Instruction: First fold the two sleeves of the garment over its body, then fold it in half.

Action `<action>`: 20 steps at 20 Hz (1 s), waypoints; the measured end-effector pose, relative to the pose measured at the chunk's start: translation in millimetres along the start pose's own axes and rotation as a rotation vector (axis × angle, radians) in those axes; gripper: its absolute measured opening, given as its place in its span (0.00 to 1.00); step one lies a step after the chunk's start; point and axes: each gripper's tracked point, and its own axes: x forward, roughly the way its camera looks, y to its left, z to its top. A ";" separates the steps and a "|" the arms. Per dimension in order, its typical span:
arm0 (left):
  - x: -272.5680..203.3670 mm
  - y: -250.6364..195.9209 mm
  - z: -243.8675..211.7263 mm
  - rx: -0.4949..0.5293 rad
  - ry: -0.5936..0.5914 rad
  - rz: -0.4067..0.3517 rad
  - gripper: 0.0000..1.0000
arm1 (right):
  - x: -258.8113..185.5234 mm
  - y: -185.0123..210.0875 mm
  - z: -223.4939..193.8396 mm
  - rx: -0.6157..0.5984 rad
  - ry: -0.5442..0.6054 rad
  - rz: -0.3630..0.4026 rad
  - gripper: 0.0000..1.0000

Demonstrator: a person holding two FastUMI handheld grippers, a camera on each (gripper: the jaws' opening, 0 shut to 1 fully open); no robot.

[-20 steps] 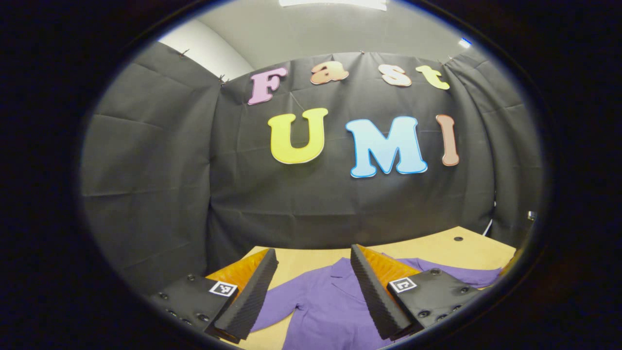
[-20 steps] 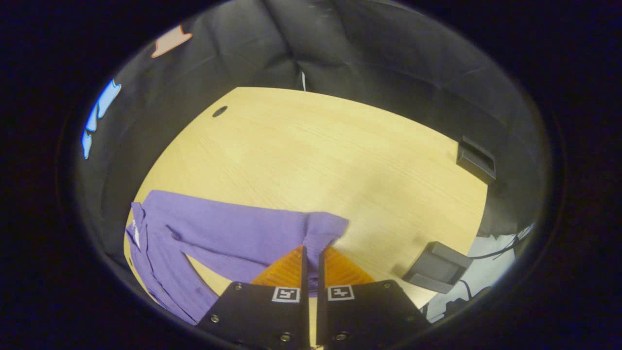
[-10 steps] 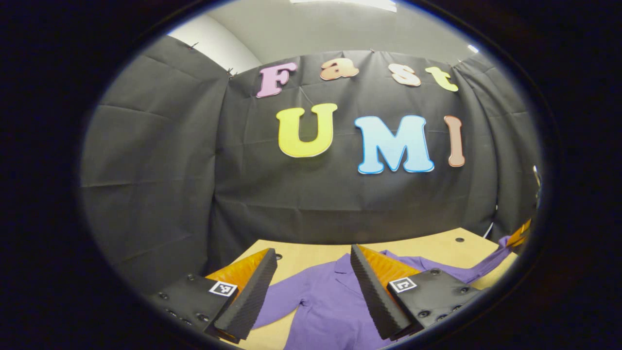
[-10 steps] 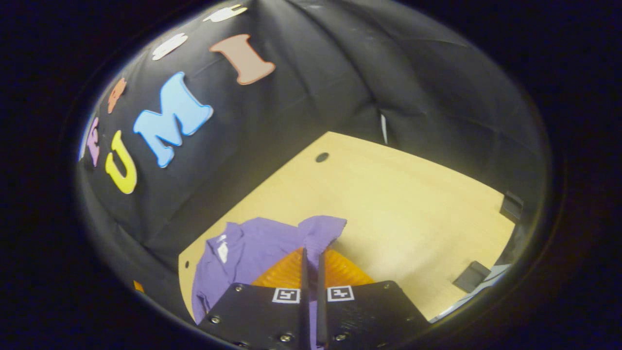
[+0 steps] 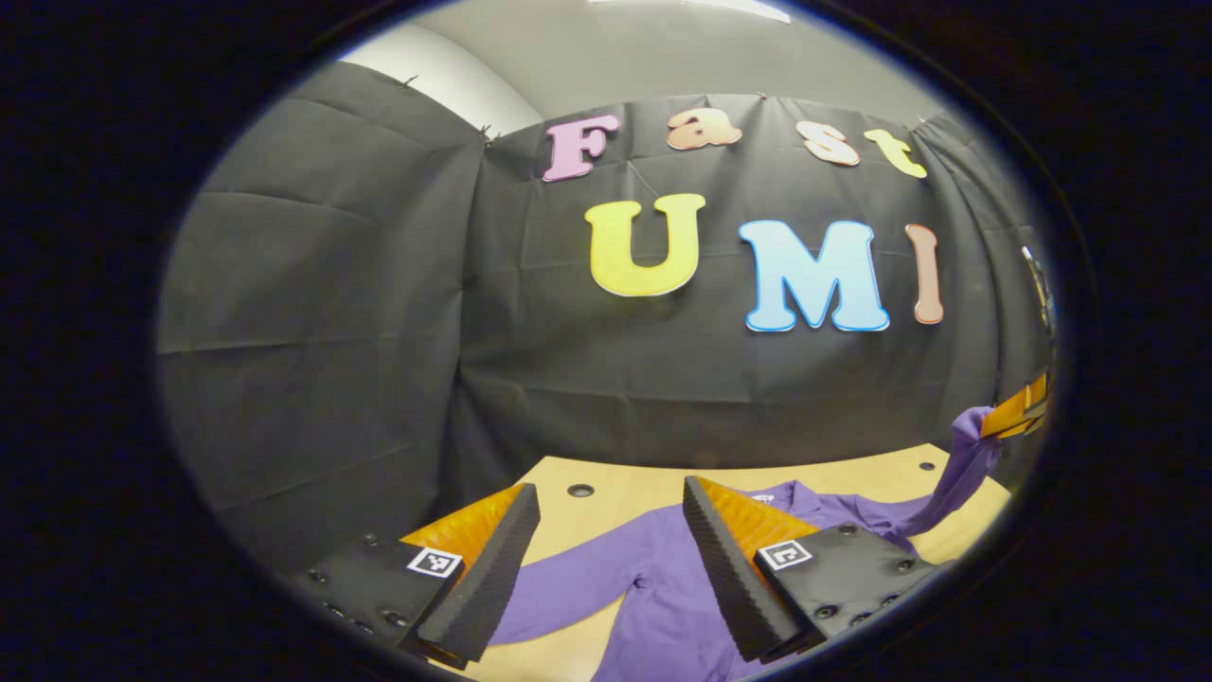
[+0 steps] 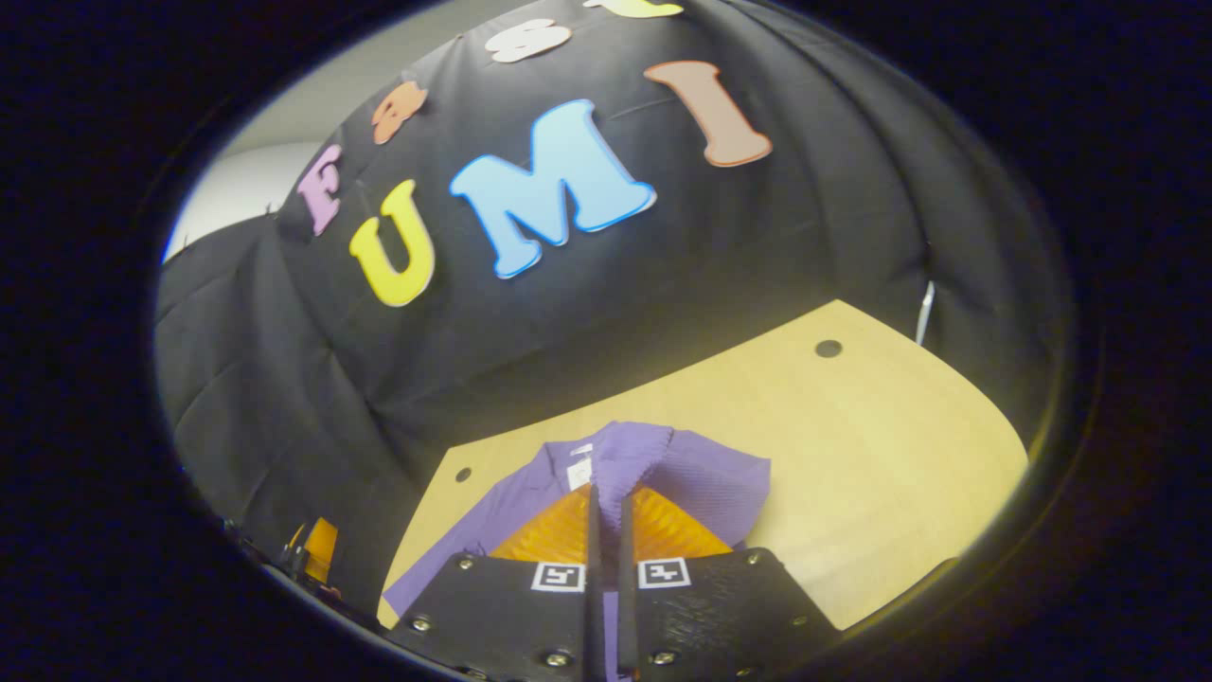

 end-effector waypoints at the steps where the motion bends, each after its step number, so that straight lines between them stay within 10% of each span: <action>1: 0.3 5.9 -2.3 -0.006 0.003 0.012 1.00 | 4.5 16.5 -9.6 -0.033 0.026 0.037 0.06; 11: -8.3 58.1 -24.4 -0.010 0.036 0.107 1.00 | 14.0 72.9 -146.2 -0.417 0.274 0.174 0.06; 20: -12.9 73.2 -63.7 -0.040 0.114 0.135 1.00 | 26.1 83.9 -228.0 -0.494 0.434 0.216 0.10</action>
